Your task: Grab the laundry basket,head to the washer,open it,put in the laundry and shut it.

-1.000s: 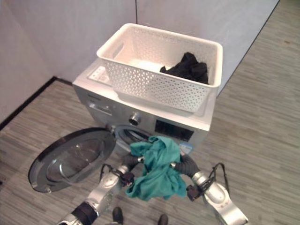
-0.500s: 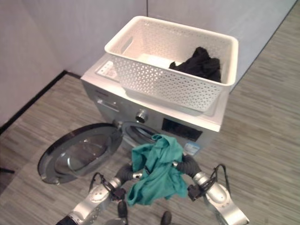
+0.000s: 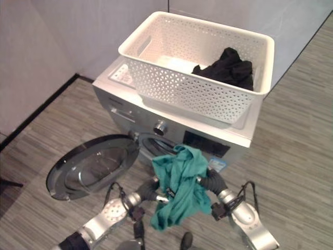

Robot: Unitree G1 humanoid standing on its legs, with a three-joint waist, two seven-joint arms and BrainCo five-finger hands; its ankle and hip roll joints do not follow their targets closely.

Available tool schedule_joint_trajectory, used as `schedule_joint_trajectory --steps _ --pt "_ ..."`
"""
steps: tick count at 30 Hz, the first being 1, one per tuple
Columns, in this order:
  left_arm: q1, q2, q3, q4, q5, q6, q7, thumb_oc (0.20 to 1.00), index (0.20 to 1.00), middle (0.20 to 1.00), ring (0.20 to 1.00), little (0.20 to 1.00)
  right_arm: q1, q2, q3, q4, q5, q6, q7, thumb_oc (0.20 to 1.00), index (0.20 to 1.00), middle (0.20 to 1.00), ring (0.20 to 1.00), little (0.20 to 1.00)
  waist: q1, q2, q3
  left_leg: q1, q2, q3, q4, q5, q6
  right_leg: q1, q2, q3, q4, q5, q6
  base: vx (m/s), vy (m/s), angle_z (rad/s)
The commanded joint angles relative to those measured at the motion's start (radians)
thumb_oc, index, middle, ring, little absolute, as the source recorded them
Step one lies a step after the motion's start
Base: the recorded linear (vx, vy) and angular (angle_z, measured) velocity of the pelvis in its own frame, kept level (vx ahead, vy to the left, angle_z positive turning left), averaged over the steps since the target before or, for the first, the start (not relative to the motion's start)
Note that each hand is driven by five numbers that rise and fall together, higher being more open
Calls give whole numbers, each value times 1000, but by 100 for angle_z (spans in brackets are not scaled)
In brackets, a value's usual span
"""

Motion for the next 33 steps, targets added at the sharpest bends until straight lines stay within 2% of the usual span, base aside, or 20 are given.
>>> schedule_joint_trajectory --steps 1,5,8,16,17,19,20,30,31,32,33 --pt "-98 -55 -64 86 80 -73 -10 1000 1000 1000 1000 1000 -50 12 -12 -75 55 -66 -8 200 200 200 200 200 -25 -61 -34 -79 -20 7 -9 23 3 76 -25 87 33 -88 33 0 0 0" --pt "-144 -93 -102 119 69 -72 -23 1000 1000 1000 1000 1000 -70 6 6 -72 61 -62 -7 200 200 200 200 200 -35 -61 -37 -78 -20 11 -9 18 4 74 -27 90 30 -85 36 0 8 -1" --pt "-191 -156 -142 178 75 -70 -9 1000 1000 1000 1000 1000 -99 -1 38 -70 67 -58 -9 200 200 200 200 200 -48 -62 -43 -78 -18 18 -9 14 5 73 -29 94 27 -81 37 -1 25 -5" --pt "-189 -206 -110 249 58 -74 52 1000 1000 1000 1000 1000 -112 8 50 -65 66 -56 -26 200 200 200 200 200 -53 -62 -45 -76 -20 24 -9 13 6 74 -30 94 22 -77 36 0 0 0" --pt "-191 -210 -106 256 60 -74 63 564 564 564 564 564 -112 11 49 -62 63 -56 -32 200 200 200 200 200 -52 -62 -45 -78 -19 25 -9 13 6 74 -30 93 22 -77 37 0 0 0" --pt "-190 -210 -104 258 61 -75 69 495 495 495 495 495 -112 13 49 -62 62 -58 -33 200 200 200 200 200 -52 -63 -45 -78 -19 26 -9 14 6 74 -29 94 22 -77 37 0 0 0" --pt "-184 -211 -97 261 64 -75 78 200 200 200 200 200 -111 14 49 -61 62 -58 -35 200 200 200 200 200 -50 -65 -43 -78 -19 25 -9 14 6 73 -30 92 24 -77 36 0 0 0" --pt "-163 -217 -51 303 108 -78 148 200 200 200 200 200 -91 34 68 -29 77 -47 -39 200 200 200 200 200 -37 -74 -32 -86 -17 20 -9 23 2 71 -25 80 26 -78 31 1 -3 0" --pt "-160 -219 -46 311 109 -75 154 200 200 200 200 200 -90 34 72 -22 82 -44 -38 416 416 416 416 416 -35 -76 -32 -86 -17 19 -9 23 2 70 -25 79 26 -78 31 0 0 0" --pt "-160 -219 -46 311 109 -75 154 200 200 200 200 200 -90 34 72 -22 82 -44 -38 416 416 416 416 416 -35 -76 -32 -86 -17 19 -9 23 2 70 -25 79 26 -78 31 0 0 0" --pt "-149 -222 -37 329 110 -74 163 200 200 200 200 200 -87 30 76 -15 69 -42 -36 1000 1000 1000 1000 1000 -33 -78 -32 -89 -17 19 -9 24 2 69 -24 80 25 -78 31 0 0 0"
